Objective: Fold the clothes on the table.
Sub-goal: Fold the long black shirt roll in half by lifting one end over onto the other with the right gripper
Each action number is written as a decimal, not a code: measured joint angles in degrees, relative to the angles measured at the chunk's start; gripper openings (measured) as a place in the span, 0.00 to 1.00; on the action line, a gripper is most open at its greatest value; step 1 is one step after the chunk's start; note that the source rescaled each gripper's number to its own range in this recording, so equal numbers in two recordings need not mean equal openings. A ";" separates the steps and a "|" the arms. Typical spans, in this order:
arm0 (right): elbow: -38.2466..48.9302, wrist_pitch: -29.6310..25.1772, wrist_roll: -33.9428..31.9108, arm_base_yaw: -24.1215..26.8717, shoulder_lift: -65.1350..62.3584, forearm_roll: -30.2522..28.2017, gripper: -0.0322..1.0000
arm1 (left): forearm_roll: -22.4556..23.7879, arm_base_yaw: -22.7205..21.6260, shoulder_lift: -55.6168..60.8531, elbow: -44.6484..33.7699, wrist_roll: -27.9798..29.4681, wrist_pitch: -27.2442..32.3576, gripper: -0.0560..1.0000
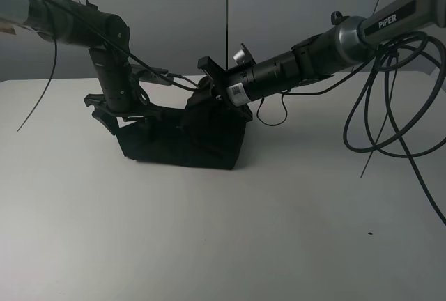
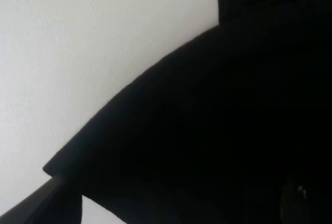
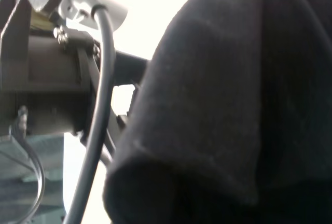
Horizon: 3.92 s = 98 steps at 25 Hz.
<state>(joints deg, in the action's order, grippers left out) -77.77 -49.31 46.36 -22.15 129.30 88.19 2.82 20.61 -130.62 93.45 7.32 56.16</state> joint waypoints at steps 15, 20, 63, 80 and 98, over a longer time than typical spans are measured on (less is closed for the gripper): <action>-0.14 3.26 7.44 -3.17 4.68 8.69 0.16 | -0.22 0.00 -0.11 0.00 -0.91 0.36 0.99; -0.16 3.26 8.92 -3.64 5.99 11.24 0.16 | -1.34 0.00 -0.21 0.00 -2.24 0.36 0.99; -3.21 8.21 6.54 -8.16 8.44 12.58 0.16 | -1.56 -0.22 4.63 0.00 -4.34 0.01 0.99; -3.63 4.99 3.58 -8.16 8.66 12.75 0.53 | -1.67 -0.22 8.62 16.00 -5.78 12.26 0.99; -10.53 -5.27 1.01 -8.38 9.44 11.54 0.78 | -1.67 -0.11 8.62 16.92 -7.32 13.58 0.99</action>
<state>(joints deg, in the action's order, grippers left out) -88.30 -54.58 47.37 -30.53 138.74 99.72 1.16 20.49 -122.01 110.37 0.00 69.74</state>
